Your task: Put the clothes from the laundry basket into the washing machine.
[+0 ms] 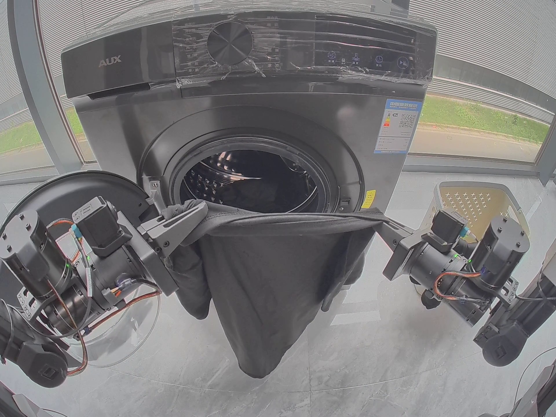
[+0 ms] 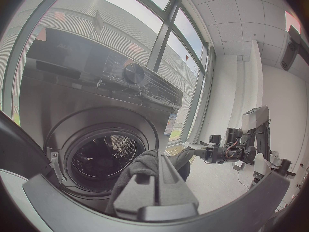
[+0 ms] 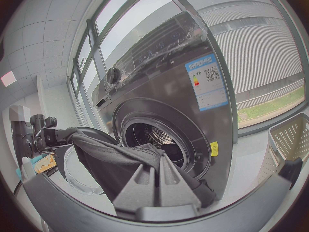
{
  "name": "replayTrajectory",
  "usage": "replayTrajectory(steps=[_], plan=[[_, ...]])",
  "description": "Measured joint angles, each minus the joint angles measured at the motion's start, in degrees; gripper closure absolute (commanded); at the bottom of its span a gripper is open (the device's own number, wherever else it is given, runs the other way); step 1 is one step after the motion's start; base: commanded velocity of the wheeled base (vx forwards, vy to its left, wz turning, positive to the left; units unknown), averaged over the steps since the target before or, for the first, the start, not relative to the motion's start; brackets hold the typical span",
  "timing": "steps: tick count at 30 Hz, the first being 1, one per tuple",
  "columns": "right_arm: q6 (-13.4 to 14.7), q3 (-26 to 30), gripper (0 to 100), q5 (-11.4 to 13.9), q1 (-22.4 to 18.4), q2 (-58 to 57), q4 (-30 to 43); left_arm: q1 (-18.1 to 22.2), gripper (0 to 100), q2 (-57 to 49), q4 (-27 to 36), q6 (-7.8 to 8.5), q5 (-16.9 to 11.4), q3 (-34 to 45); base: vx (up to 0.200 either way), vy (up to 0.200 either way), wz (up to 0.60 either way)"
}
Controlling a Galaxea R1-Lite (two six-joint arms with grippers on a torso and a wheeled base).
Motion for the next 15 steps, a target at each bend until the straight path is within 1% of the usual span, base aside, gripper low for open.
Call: replayTrajectory(steps=[4,10,12,15], plan=[[-0.43,-0.37,100,-0.05,-0.21,-1.29,-0.02,0.48,100,0.55,-0.37,0.39,0.22,0.40,0.000,0.000,0.00],[-0.46,-2.62,100,-0.24,-0.62,-1.90,0.00,2.60,100,1.77,-1.29,0.80,-0.07,0.02,0.000,0.000,0.00],[-0.43,-3.89,100,-0.74,-0.71,-1.87,-0.06,2.99,100,1.88,-1.46,0.85,-0.10,-0.39,0.000,0.000,0.00],[-0.43,-5.57,100,-2.33,-0.77,-1.21,-0.04,3.28,100,1.83,-1.62,1.34,0.04,-0.98,0.000,0.000,0.00]])
